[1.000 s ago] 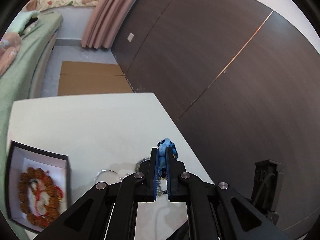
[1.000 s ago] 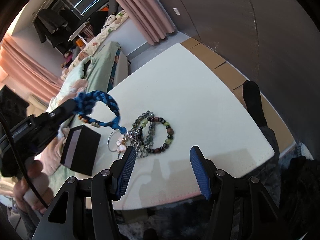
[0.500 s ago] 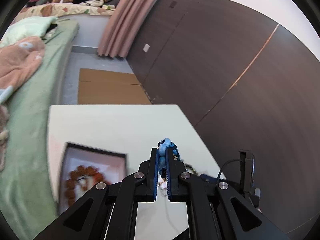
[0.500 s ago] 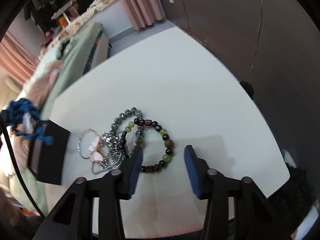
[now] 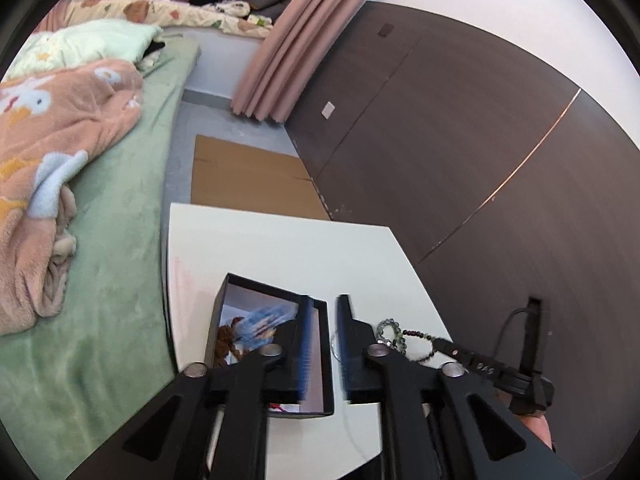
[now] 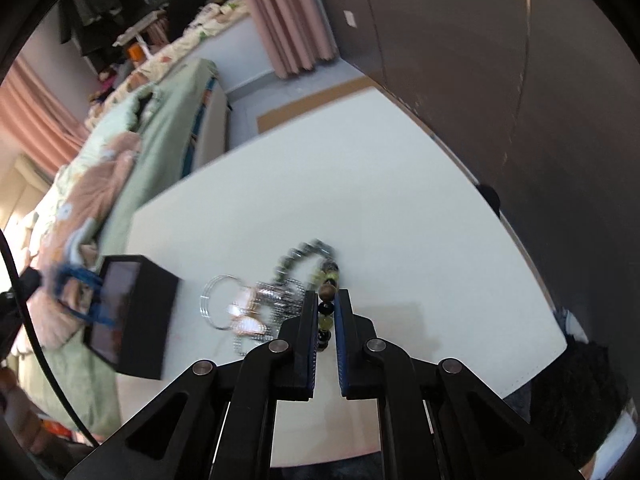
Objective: Organize jewelry
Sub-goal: 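Move the blue bracelets with the left tool into the box and release, then reach the left tool to the white butterfly pendant and grasp it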
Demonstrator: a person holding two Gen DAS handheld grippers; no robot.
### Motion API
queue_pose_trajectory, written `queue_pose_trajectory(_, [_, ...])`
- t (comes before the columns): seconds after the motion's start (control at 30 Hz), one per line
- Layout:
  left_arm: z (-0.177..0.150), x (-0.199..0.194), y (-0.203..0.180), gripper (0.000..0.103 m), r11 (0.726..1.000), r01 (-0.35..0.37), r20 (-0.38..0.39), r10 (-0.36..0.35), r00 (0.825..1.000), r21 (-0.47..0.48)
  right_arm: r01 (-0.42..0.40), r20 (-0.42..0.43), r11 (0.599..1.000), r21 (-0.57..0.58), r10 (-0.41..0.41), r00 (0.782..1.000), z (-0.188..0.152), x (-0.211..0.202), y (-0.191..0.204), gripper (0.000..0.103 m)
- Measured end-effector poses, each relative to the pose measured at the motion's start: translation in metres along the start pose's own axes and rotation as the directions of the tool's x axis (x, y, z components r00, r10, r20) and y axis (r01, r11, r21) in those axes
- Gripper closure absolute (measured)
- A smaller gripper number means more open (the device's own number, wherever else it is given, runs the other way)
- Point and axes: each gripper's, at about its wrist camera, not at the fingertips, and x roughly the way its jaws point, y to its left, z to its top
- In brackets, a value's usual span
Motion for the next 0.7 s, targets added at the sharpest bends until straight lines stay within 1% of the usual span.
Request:
queue_pose_trajectory(0.03, [0.0, 0.001, 0.002, 0.055, 1.0, -0.007, -0.007, 0.007, 1.0, -0.013, -0.012, 0.015, 1.0, -0.012, 0.013, 1.0, 0.001, -0.009, 0.007, 0.094])
queue_pose_trajectory(0.07, [0.0, 0.0, 0.003, 0.036, 1.0, -0.019, -0.003, 0.019, 1.0, -0.022, -0.019, 0.023, 1.0, -0.019, 0.019, 1.0, 0.003, -0.014, 0.009, 0.094])
queue_pose_trajectory(0.1, [0.0, -0.001, 0.005, 0.031, 0.999, -0.026, 0.008, 0.026, 1.0, -0.026, -0.027, 0.037, 0.999, -0.032, 0.028, 0.999, 0.004, -0.022, 0.016, 0.094])
queue_pose_trajectory(0.17, [0.001, -0.007, 0.005, 0.03, 0.999, -0.037, 0.041, 0.038, 0.998, -0.027, -0.042, 0.054, 0.998, -0.052, 0.045, 0.998, 0.007, -0.032, 0.028, 0.094])
queue_pose_trajectory(0.33, [0.001, -0.012, 0.011, 0.03, 0.998, -0.044, 0.054, 0.047, 0.997, -0.047, -0.096, 0.096, 0.99, -0.104, 0.106, 0.99, 0.015, -0.059, 0.06, 0.094])
queue_pose_trajectory(0.53, [0.004, -0.014, 0.013, 0.03, 0.997, -0.066, 0.07, 0.069, 0.995, -0.042, -0.174, 0.113, 0.972, -0.155, 0.193, 0.975, 0.027, -0.073, 0.099, 0.094])
queue_pose_trajectory(0.7, [0.005, -0.016, 0.018, 0.03, 0.996, -0.071, 0.08, 0.075, 0.994, -0.059, -0.23, 0.111, 0.954, -0.191, 0.254, 0.961, 0.033, -0.079, 0.129, 0.094])
